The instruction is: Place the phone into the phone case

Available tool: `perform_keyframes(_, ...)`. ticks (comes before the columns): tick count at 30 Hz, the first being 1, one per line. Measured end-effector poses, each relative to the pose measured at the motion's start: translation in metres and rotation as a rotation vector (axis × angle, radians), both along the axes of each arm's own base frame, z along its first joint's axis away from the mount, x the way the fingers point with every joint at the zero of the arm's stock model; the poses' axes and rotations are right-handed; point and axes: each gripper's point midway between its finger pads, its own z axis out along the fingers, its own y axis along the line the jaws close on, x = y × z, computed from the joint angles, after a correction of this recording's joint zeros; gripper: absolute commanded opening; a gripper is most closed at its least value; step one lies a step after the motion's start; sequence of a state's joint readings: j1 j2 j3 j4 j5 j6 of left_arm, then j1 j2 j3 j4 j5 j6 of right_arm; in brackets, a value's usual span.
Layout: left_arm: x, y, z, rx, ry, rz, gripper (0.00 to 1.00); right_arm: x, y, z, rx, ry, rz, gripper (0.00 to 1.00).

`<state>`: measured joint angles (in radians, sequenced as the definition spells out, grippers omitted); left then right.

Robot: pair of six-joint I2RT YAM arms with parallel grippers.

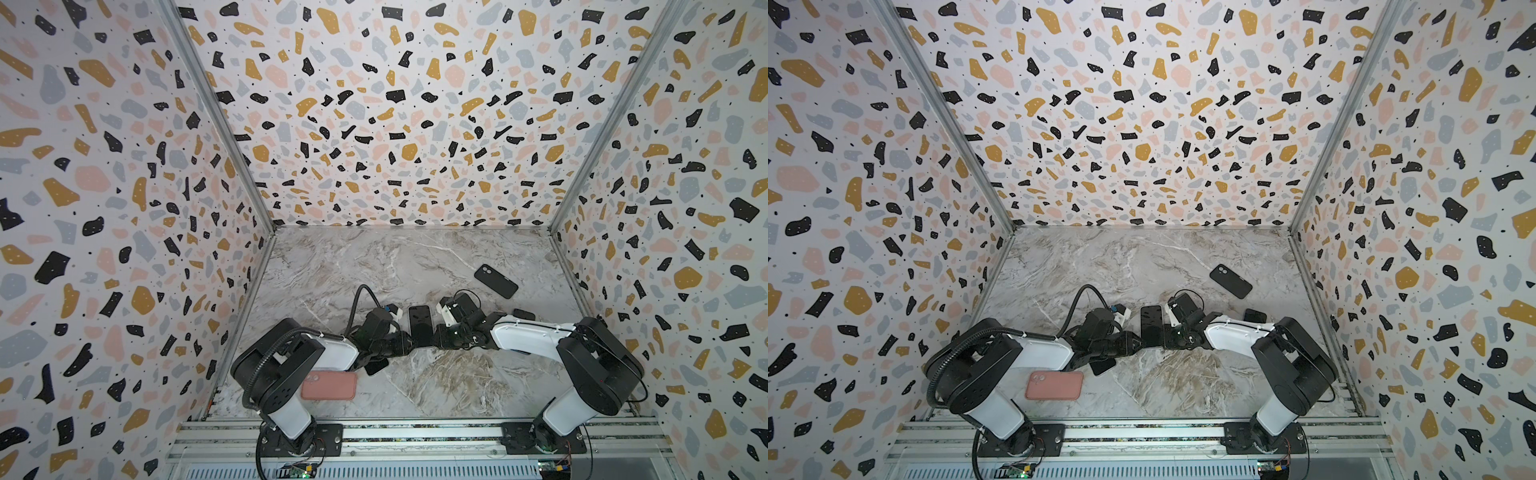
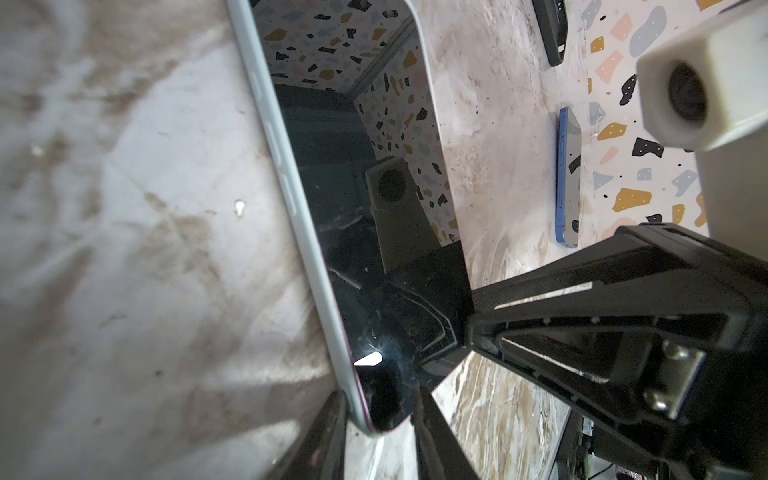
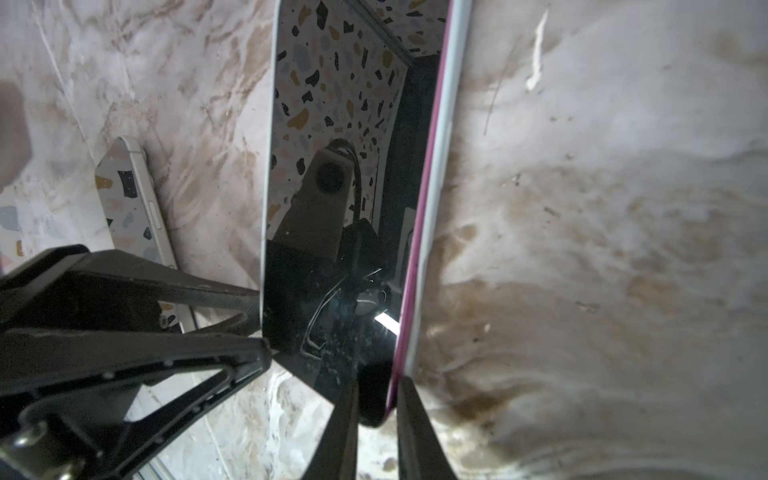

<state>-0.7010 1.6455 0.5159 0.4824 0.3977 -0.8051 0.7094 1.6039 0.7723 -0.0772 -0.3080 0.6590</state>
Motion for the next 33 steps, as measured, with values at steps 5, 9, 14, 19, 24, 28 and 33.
perform_keyframes(5,0.0,0.0,0.0,-0.006,-0.001,0.003,0.31,0.001,0.0,0.0,-0.004,-0.002,-0.014,0.13)
perform_keyframes(9,0.0,0.0,0.0,-0.011,0.001,0.007,0.31,0.003,0.0,-0.001,-0.011,-0.02,-0.022,0.11)
perform_keyframes(14,0.0,0.0,0.0,-0.018,0.002,0.013,0.31,0.009,0.001,-0.001,-0.012,-0.043,-0.042,0.1)
perform_keyframes(19,0.0,0.0,0.0,-0.019,0.002,0.014,0.31,0.013,0.0,-0.004,-0.007,-0.058,-0.058,0.08)
perform_keyframes(24,0.0,0.002,0.0,-0.019,0.004,0.021,0.31,0.013,0.001,-0.008,0.006,-0.059,-0.069,0.08)
perform_keyframes(28,0.001,0.003,0.0,-0.023,0.003,0.026,0.31,0.014,0.002,-0.007,0.015,-0.061,-0.071,0.08)
perform_keyframes(33,0.001,0.003,0.001,-0.025,0.005,0.033,0.32,0.016,0.002,-0.002,0.01,-0.072,-0.066,0.09)
